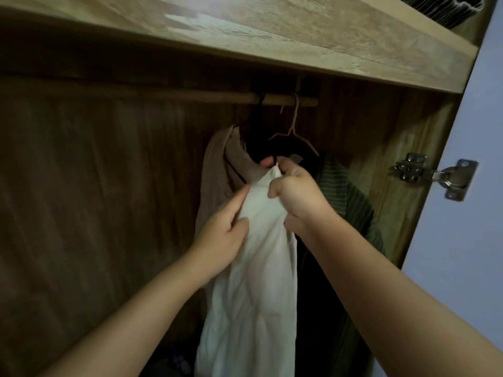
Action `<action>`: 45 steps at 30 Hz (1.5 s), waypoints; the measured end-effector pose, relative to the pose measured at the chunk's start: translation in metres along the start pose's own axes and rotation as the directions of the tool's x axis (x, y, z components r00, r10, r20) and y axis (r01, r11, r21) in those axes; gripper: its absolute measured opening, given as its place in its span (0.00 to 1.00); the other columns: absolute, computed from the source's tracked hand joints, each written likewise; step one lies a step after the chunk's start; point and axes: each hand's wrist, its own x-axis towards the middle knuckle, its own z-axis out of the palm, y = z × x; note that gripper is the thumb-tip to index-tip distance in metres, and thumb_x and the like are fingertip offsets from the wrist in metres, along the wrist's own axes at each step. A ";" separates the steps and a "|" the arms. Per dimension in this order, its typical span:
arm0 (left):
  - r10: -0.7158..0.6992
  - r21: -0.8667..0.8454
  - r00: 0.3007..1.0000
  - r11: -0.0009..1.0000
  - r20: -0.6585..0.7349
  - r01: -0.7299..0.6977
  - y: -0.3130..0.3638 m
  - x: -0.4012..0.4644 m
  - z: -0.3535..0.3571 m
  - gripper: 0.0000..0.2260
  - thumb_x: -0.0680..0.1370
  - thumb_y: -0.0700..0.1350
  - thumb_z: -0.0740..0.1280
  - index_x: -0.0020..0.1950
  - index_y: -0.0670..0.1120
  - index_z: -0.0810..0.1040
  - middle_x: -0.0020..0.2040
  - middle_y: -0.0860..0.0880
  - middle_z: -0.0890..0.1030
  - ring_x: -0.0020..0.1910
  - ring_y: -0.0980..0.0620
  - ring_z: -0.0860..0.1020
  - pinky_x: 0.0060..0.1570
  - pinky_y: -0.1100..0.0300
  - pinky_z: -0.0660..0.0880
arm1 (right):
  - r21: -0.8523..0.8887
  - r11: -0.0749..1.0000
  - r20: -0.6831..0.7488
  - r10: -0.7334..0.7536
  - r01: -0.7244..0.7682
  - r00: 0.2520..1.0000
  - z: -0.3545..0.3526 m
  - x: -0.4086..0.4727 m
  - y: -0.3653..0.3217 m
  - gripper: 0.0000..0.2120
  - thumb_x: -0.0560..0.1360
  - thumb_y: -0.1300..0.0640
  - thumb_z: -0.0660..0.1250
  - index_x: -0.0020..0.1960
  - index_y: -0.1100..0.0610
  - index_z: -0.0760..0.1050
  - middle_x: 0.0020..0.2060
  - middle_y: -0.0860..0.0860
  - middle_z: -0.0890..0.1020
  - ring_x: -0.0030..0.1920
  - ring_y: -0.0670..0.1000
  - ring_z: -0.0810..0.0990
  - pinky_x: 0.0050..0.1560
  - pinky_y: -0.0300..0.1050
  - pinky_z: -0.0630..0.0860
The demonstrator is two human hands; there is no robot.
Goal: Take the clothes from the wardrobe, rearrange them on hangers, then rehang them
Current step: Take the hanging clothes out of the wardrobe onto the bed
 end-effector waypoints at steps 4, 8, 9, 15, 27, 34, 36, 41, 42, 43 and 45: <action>0.096 0.042 0.993 0.995 -0.062 -0.093 0.019 0.002 -0.006 0.23 0.80 0.42 0.58 0.73 0.59 0.58 0.71 0.59 0.64 0.70 0.62 0.62 0.70 0.62 0.59 | 0.215 0.977 0.070 -0.033 0.018 0.997 -0.010 -0.004 -0.013 0.23 0.64 0.79 0.49 0.45 0.57 0.73 0.40 0.56 0.79 0.42 0.56 0.80 0.37 0.44 0.80; 0.099 0.134 0.991 0.987 -0.094 -0.086 0.023 -0.005 -0.002 0.20 0.80 0.47 0.58 0.73 0.56 0.62 0.69 0.53 0.71 0.65 0.56 0.71 0.66 0.56 0.68 | 0.161 0.987 0.114 -0.022 0.003 0.993 -0.031 -0.024 -0.011 0.23 0.65 0.78 0.50 0.47 0.57 0.73 0.42 0.57 0.79 0.42 0.57 0.80 0.39 0.46 0.78; 0.096 0.179 0.988 0.981 -0.122 -0.074 0.022 -0.006 0.000 0.20 0.80 0.47 0.58 0.72 0.55 0.64 0.67 0.51 0.72 0.62 0.55 0.73 0.63 0.57 0.70 | 0.144 0.990 0.129 -0.016 -0.003 0.992 -0.037 -0.031 -0.012 0.24 0.65 0.78 0.50 0.46 0.56 0.74 0.41 0.57 0.78 0.40 0.57 0.78 0.39 0.46 0.77; 0.045 0.363 0.956 0.929 -0.289 0.066 0.015 0.001 0.008 0.18 0.80 0.44 0.58 0.70 0.45 0.67 0.65 0.42 0.72 0.57 0.48 0.75 0.56 0.60 0.69 | -0.019 0.998 0.223 0.067 -0.064 0.973 -0.083 -0.083 -0.024 0.26 0.63 0.79 0.53 0.45 0.53 0.77 0.38 0.57 0.78 0.37 0.56 0.78 0.36 0.44 0.76; 0.086 0.599 0.987 0.801 -0.139 0.014 0.049 -0.046 0.088 0.19 0.80 0.49 0.57 0.69 0.42 0.67 0.66 0.41 0.72 0.67 0.42 0.66 0.66 0.47 0.61 | -0.253 0.950 0.183 0.235 -0.185 0.955 -0.210 -0.241 -0.064 0.21 0.55 0.71 0.58 0.40 0.52 0.79 0.39 0.56 0.79 0.36 0.56 0.77 0.41 0.46 0.72; 0.140 0.565 0.981 0.802 0.137 -0.193 0.064 -0.100 0.152 0.17 0.79 0.50 0.61 0.31 0.45 0.69 0.30 0.51 0.69 0.35 0.46 0.71 0.36 0.54 0.63 | -0.417 0.874 0.132 0.328 -0.248 0.935 -0.270 -0.339 -0.087 0.24 0.58 0.72 0.58 0.45 0.53 0.82 0.39 0.54 0.81 0.40 0.54 0.78 0.44 0.44 0.73; 0.126 0.558 0.978 0.806 0.165 -0.198 0.068 -0.116 0.176 0.18 0.78 0.49 0.62 0.29 0.47 0.68 0.29 0.51 0.70 0.32 0.47 0.71 0.35 0.53 0.65 | -0.488 0.837 0.063 0.318 -0.249 0.946 -0.281 -0.365 -0.093 0.25 0.59 0.72 0.58 0.47 0.54 0.83 0.42 0.54 0.82 0.44 0.55 0.75 0.49 0.49 0.67; 0.328 0.470 0.928 0.801 0.174 -0.371 0.087 -0.140 0.228 0.21 0.78 0.53 0.60 0.27 0.50 0.60 0.24 0.53 0.64 0.24 0.51 0.65 0.25 0.61 0.59 | -0.601 0.725 -0.154 0.309 -0.337 0.939 -0.306 -0.429 -0.102 0.30 0.67 0.75 0.60 0.54 0.44 0.81 0.41 0.57 0.79 0.41 0.52 0.71 0.46 0.48 0.65; 0.394 0.440 0.903 0.790 0.172 -0.428 0.093 -0.142 0.237 0.20 0.76 0.55 0.57 0.26 0.49 0.61 0.23 0.53 0.64 0.22 0.52 0.63 0.24 0.65 0.57 | -0.650 0.673 -0.221 0.275 -0.352 0.936 -0.311 -0.442 -0.103 0.29 0.69 0.73 0.61 0.54 0.41 0.80 0.38 0.56 0.78 0.38 0.50 0.70 0.42 0.44 0.66; 0.448 0.406 0.878 0.781 0.165 -0.475 0.099 -0.144 0.246 0.22 0.76 0.56 0.55 0.25 0.47 0.63 0.22 0.51 0.65 0.22 0.52 0.62 0.24 0.66 0.56 | -0.676 0.633 -0.298 0.233 -0.377 0.926 -0.314 -0.455 -0.105 0.27 0.70 0.71 0.62 0.52 0.40 0.80 0.35 0.52 0.78 0.34 0.48 0.71 0.37 0.41 0.68; 0.536 0.346 0.831 0.760 0.148 -0.551 0.110 -0.144 0.264 0.30 0.78 0.61 0.51 0.24 0.42 0.65 0.20 0.46 0.67 0.19 0.49 0.64 0.24 0.64 0.57 | -0.646 0.621 -0.442 0.170 -0.444 0.881 -0.315 -0.482 -0.106 0.23 0.72 0.73 0.62 0.47 0.45 0.82 0.32 0.46 0.81 0.29 0.43 0.73 0.32 0.34 0.70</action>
